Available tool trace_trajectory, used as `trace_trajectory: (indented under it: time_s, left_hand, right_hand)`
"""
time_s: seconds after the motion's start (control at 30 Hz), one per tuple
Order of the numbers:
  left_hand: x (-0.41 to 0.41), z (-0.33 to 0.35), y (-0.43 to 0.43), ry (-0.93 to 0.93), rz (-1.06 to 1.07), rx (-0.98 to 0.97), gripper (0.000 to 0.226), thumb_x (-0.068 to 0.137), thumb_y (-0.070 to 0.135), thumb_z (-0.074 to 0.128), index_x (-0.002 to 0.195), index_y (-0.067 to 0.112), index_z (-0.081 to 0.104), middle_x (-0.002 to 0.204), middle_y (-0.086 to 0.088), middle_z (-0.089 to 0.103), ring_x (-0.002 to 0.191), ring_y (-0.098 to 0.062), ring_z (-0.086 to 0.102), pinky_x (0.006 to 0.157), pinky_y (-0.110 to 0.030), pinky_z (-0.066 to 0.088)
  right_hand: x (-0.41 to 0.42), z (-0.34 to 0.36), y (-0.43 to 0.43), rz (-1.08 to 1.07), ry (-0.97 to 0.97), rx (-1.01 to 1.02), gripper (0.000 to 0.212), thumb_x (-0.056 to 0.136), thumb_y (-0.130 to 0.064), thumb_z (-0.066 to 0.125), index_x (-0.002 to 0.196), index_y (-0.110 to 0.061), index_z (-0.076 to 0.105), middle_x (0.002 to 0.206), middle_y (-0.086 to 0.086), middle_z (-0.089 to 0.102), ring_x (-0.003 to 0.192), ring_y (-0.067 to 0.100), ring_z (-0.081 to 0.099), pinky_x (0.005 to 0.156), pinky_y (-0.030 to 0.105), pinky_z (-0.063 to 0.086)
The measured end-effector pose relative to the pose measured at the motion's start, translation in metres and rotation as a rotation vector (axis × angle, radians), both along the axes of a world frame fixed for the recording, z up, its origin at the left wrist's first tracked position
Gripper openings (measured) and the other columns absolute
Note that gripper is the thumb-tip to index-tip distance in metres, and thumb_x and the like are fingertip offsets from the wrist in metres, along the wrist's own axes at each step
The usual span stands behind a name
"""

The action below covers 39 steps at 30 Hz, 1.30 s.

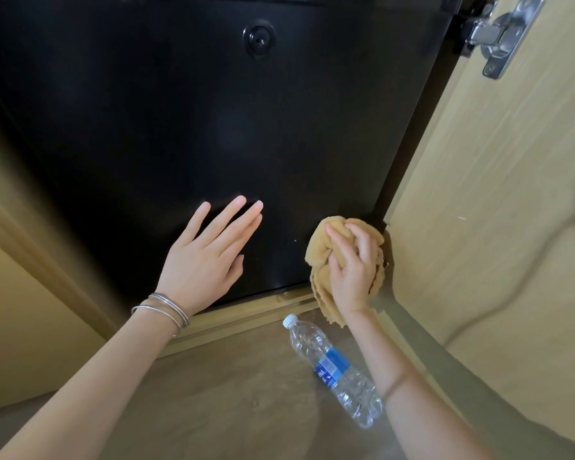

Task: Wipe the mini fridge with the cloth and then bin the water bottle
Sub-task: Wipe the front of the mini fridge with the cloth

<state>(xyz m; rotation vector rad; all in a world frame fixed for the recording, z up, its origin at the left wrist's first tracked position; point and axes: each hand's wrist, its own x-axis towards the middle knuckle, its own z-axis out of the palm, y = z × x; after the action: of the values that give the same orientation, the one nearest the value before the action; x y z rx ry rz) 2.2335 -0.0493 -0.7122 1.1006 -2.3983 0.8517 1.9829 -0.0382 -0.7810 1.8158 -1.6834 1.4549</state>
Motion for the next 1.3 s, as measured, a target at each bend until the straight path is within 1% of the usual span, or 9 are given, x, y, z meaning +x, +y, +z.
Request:
trace_trajectory:
  time_s: [0.1,0.23,0.3,0.37,0.63,0.87,1.0,1.17,1.3]
  left_hand:
    - [0.001,0.000,0.000,-0.007,0.002,0.015,0.057,0.093,0.025,0.036,0.148,0.011,0.032,0.159,-0.002,0.023,0.148,-0.021,0.016,0.120,-0.043,0.001]
    - [0.003,-0.001,0.000,-0.002,-0.018,0.012,0.058,0.092,0.022,0.041,0.148,0.010,0.034,0.160,-0.002,0.024,0.148,-0.022,0.017,0.120,-0.043,0.004]
    - [0.006,-0.001,0.001,0.009,-0.036,0.011,0.058,0.091,0.020,0.043,0.148,0.009,0.036,0.159,-0.003,0.026,0.148,-0.022,0.018,0.120,-0.043,0.005]
    - [0.009,-0.002,0.002,0.025,-0.043,0.012,0.057,0.091,0.019,0.043,0.147,0.008,0.037,0.158,-0.004,0.026,0.147,-0.022,0.019,0.120,-0.043,0.006]
    - [0.013,-0.005,0.002,0.015,-0.053,0.003,0.056,0.091,0.017,0.039,0.146,0.008,0.038,0.158,-0.003,0.025,0.146,-0.021,0.020,0.120,-0.041,0.006]
    - [0.020,-0.007,0.003,0.001,-0.054,-0.008,0.057,0.093,0.019,0.035,0.149,0.008,0.030,0.163,-0.002,0.016,0.150,-0.018,0.004,0.121,-0.040,0.005]
    - [0.026,-0.013,0.007,-0.004,-0.021,0.013,0.058,0.094,0.021,0.032,0.150,0.007,0.024,0.162,-0.002,0.006,0.150,-0.018,0.001,0.121,-0.041,0.004]
    - [0.042,-0.020,0.013,-0.025,-0.005,0.022,0.060,0.092,0.019,0.039,0.149,0.006,0.028,0.162,-0.004,0.015,0.150,-0.019,0.004,0.121,-0.041,0.005]
    - [0.053,-0.028,0.018,0.049,-0.015,0.029,0.058,0.091,0.016,0.042,0.147,0.006,0.035,0.161,-0.002,0.017,0.149,-0.021,0.014,0.121,-0.042,0.010]
  right_hand:
    - [-0.008,0.001,0.018,0.061,0.089,0.079,0.041,0.085,-0.001,0.061,0.119,-0.024,0.064,0.120,0.001,0.053,0.108,0.020,0.048,0.083,0.036,0.052]
    - [0.005,0.069,0.004,-0.024,0.018,-0.156,0.034,0.088,-0.001,0.052,0.116,-0.014,0.066,0.115,0.013,0.058,0.107,0.025,0.051,0.096,0.016,0.035]
    - [0.021,0.095,-0.008,-0.063,-0.057,-0.198,0.034,0.089,-0.001,0.051,0.117,-0.013,0.066,0.117,0.013,0.057,0.107,0.025,0.051,0.097,0.012,0.030]
    - [0.039,0.089,-0.009,-0.058,-0.068,-0.206,0.034,0.090,-0.002,0.049,0.116,-0.014,0.066,0.117,0.013,0.058,0.108,0.026,0.051,0.097,0.013,0.031]
    - [0.038,0.012,0.016,0.099,0.283,0.045,0.040,0.090,-0.007,0.046,0.115,-0.030,0.067,0.116,0.002,0.060,0.099,0.024,0.049,0.078,0.035,0.048]
    - [0.046,0.107,0.000,-0.018,0.064,-0.200,0.039,0.089,-0.004,0.050,0.120,-0.023,0.064,0.117,0.008,0.057,0.106,0.026,0.047,0.092,0.027,0.041]
    - [0.063,0.061,-0.003,-0.077,0.112,-0.147,0.037,0.098,-0.016,0.036,0.119,-0.028,0.063,0.120,0.003,0.053,0.101,0.027,0.047,0.087,0.035,0.043]
    - [0.043,-0.028,0.022,0.086,0.295,0.118,0.044,0.084,-0.016,0.045,0.121,-0.034,0.058,0.121,-0.003,0.048,0.099,0.026,0.046,0.077,0.041,0.047]
    - [0.012,-0.041,0.033,-0.176,-0.089,0.110,0.049,0.076,-0.004,0.047,0.117,-0.024,0.064,0.116,0.003,0.050,0.102,0.028,0.048,0.093,0.042,0.041]
